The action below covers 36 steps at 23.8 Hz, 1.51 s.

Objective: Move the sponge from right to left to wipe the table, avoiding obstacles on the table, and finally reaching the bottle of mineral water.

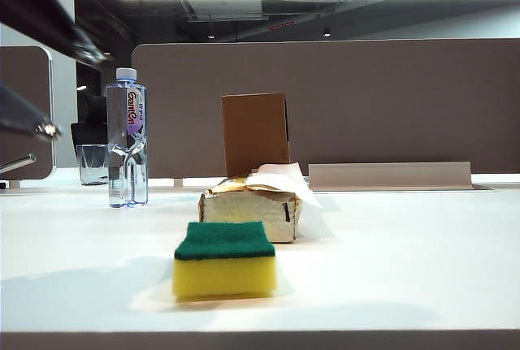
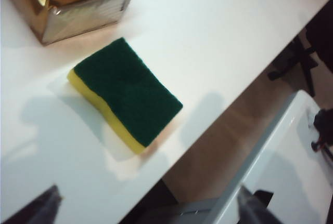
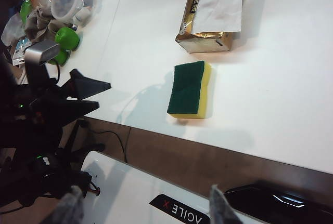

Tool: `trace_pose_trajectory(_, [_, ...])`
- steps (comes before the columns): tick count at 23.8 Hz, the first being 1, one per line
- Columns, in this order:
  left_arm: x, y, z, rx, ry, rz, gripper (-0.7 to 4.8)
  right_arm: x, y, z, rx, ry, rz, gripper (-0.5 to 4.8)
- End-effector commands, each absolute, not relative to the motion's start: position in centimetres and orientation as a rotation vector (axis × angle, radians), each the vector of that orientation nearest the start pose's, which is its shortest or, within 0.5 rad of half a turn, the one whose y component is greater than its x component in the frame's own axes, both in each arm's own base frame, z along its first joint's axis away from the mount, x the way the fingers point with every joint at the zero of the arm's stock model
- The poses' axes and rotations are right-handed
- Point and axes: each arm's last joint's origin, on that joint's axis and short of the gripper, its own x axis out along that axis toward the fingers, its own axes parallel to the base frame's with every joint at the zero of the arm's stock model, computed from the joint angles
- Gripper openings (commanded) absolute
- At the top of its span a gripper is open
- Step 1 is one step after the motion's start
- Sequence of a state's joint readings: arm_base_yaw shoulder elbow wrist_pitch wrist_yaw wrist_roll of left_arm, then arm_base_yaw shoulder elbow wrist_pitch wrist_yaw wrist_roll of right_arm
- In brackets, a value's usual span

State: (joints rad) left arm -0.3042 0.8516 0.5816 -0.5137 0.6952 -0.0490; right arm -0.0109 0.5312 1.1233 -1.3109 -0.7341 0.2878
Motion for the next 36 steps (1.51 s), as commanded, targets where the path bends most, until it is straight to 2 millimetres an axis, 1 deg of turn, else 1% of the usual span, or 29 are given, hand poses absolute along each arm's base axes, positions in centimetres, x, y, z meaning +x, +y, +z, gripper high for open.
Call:
trace_pose_trajectory(1, [16.4, -7.1, 22.5, -0.283, 0.852, -0.898, 4.71, 2.9, 1.9, 36.6, 0.530, 0.774, 0.599, 3.09])
trace_pose_trajectory(6, [18.2, -7.7, 20.7, -0.333, 0.940, -0.891, 4.71, 2.9, 1.9, 36.6, 0.530, 0.774, 0.598, 3.09])
trace_pose_trajectory(11, [19.3, -8.5, 19.5, -0.354, 0.978, -0.905, 4.71, 2.9, 1.9, 36.6, 0.530, 0.775, 0.598, 3.09])
trace_pose_trajectory(14, [19.6, -9.7, 18.9, -0.340, 0.988, -0.946, 4.71, 2.9, 1.9, 36.6, 0.530, 0.775, 0.598, 3.05])
trace_pose_trajectory(18, [19.6, -12.0, 18.1, -0.318, 1.009, -1.010, 4.72, 2.9, 1.9, 36.6, 0.530, 0.775, 0.598, 3.05])
trace_pose_trajectory(21, [19.6, -13.0, 17.4, -0.281, 1.027, -0.997, 4.79, 2.9, 1.9, 36.6, 0.533, 0.781, 0.597, 3.05])
trace_pose_trajectory(22, [19.7, -13.2, 16.8, -0.273, 1.050, -0.983, 4.79, 2.8, 1.9, 36.5, 0.535, 0.788, 0.596, 3.05])
trace_pose_trajectory(28, [20.4, -13.6, 15.6, -0.273, 1.069, -0.960, 4.79, 2.7, 1.9, 36.4, 0.541, 0.804, 0.592, 3.05])
trace_pose_trajectory(34, [21.2, -14.1, 15.5, -0.327, 1.020, -0.950, 4.79, 2.7, 1.9, 36.4, 0.541, 0.806, 0.591, 3.05])
trace_pose_trajectory(36, [21.4, -14.2, 15.2, -0.331, 1.026, -0.946, 4.79, 2.7, 1.9, 36.4, 0.542, 0.808, 0.591, 3.05])
